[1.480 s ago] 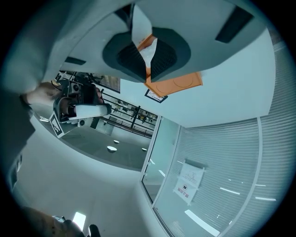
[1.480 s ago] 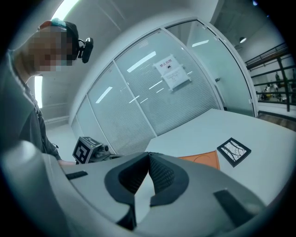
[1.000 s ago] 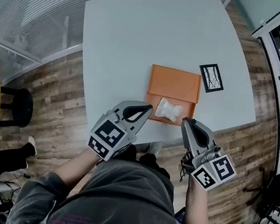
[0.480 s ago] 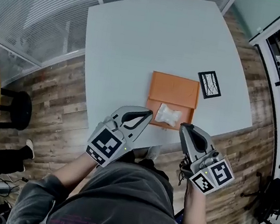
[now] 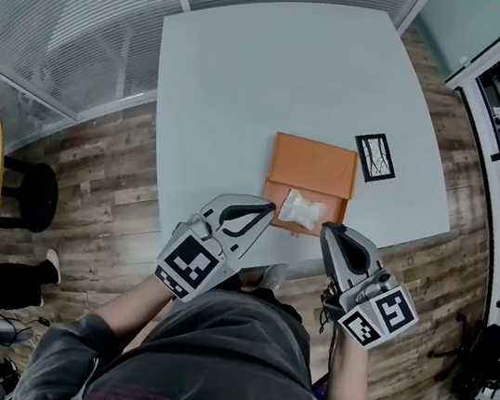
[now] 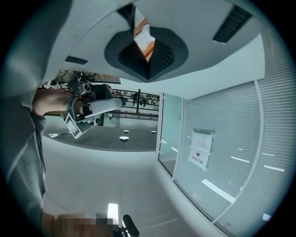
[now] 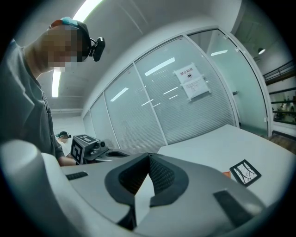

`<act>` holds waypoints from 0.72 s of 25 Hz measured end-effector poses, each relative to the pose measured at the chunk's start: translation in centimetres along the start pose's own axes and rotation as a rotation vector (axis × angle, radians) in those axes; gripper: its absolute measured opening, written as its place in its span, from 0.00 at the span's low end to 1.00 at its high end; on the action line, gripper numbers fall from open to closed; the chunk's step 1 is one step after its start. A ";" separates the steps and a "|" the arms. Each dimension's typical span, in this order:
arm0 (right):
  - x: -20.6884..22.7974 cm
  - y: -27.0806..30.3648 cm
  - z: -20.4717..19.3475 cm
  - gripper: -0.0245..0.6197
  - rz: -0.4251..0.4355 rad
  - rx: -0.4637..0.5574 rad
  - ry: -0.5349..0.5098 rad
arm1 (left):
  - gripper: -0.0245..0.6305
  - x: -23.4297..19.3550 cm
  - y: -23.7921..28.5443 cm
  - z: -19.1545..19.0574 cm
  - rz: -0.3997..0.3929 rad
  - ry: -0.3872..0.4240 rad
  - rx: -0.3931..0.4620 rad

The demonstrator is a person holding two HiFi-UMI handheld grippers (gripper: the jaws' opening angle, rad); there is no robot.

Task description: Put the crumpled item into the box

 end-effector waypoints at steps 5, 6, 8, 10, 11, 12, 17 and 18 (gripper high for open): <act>-0.2 0.3 0.0 0.04 -0.006 -0.009 -0.009 | 0.06 -0.3 -0.3 0.2 0.004 0.001 0.017; -0.3 0.3 0.1 0.04 -0.008 -0.010 -0.011 | 0.06 -0.3 -0.3 0.2 0.004 0.002 0.017; -0.4 0.2 0.1 0.04 -0.011 -0.011 -0.015 | 0.06 -0.2 -0.3 0.2 0.003 0.004 0.017; -0.5 0.1 0.1 0.04 -0.015 -0.013 -0.018 | 0.06 -0.1 -0.4 0.2 -0.001 0.004 0.018; -0.5 0.1 0.1 0.04 -0.017 -0.014 -0.018 | 0.06 -0.1 -0.4 0.2 -0.003 0.004 0.019; -0.6 0.1 0.1 0.04 -0.019 -0.015 -0.018 | 0.06 0.0 -0.5 0.2 -0.006 0.004 0.019; -0.6 -0.2 -0.3 0.04 -0.031 -0.010 -0.011 | 0.06 0.4 -0.6 -0.1 -0.014 0.005 0.014; -0.5 -0.3 -0.3 0.04 -0.032 -0.010 -0.010 | 0.06 0.5 -0.5 -0.2 -0.016 0.006 0.012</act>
Point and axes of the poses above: the fingertips, and each gripper's own axes: y forward along the fingers, x to its right, z out of its top, the point moved 2 cm from there along -y, backward along the fingers, and after that the axes turned 8 degrees about -x, right-handed, at the moved point
